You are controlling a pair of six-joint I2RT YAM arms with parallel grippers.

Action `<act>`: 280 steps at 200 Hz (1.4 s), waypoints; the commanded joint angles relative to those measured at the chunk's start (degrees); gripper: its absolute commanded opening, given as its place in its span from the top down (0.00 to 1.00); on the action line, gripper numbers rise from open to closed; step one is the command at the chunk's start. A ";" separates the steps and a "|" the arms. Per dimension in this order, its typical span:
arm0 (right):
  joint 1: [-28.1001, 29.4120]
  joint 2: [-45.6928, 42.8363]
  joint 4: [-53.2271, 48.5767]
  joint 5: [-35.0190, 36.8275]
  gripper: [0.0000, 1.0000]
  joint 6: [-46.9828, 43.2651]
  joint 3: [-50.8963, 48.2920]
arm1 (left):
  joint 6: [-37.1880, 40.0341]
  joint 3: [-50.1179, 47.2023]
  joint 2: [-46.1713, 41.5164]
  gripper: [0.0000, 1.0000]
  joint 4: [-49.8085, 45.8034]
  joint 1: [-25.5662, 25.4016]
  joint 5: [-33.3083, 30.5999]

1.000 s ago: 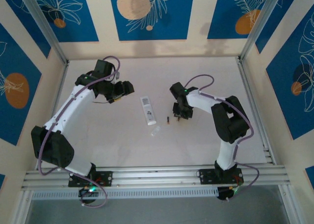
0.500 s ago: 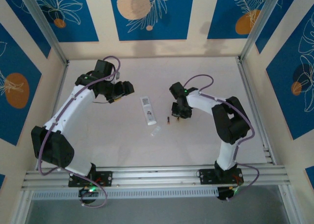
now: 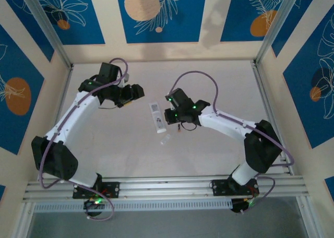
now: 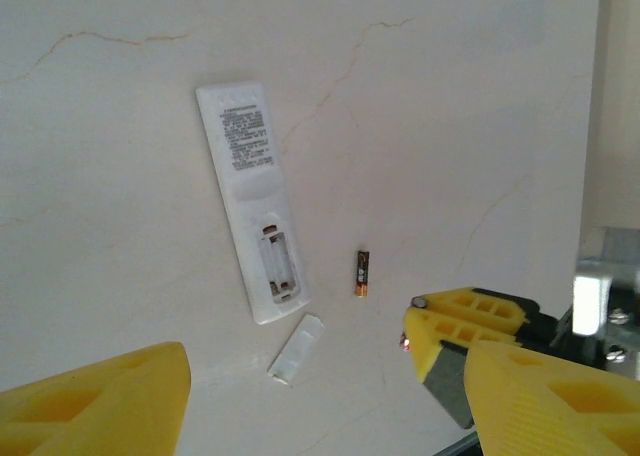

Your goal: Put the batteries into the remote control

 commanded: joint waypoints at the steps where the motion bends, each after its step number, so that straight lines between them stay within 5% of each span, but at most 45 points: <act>1: 0.26 2.80 1.66 -0.58 0.86 -2.60 2.34 | 1.54 -0.44 -2.13 0.28 -0.53 -0.20 -2.10; 86: 1.29 13.71 0.34 -5.55 0.86 -1.17 9.20 | 5.18 -0.88 -2.54 0.18 -0.85 0.07 -7.78; 111: 0.67 14.05 -0.94 -7.86 0.87 1.62 10.29 | 5.09 -1.03 -1.78 0.18 0.30 0.33 -3.99; 138: -4.55 7.28 -0.86 -14.56 0.86 14.37 7.91 | 4.32 -5.69 -5.35 0.23 8.90 0.14 6.34; 157: -6.70 1.43 -0.85 -15.46 0.84 22.17 5.17 | 3.00 -9.88 -7.51 0.31 18.66 -5.32 13.26; 180: -10.56 -4.59 -2.36 -16.28 0.85 30.44 2.14 | 8.04 -9.59 -6.16 0.43 18.25 -15.61 8.48; 207: -13.29 -10.20 -4.57 -17.41 0.86 33.93 1.10 | 10.95 -11.55 -5.73 0.61 22.46 -19.40 5.83; 238: -13.03 -13.62 -7.64 -17.99 0.86 34.40 2.25 | 14.02 -6.46 -1.17 0.63 22.51 -21.21 9.31; 280: -12.59 -16.66 -7.82 -18.40 0.85 35.64 1.48 | 16.35 -2.30 3.45 0.50 22.82 -23.83 11.27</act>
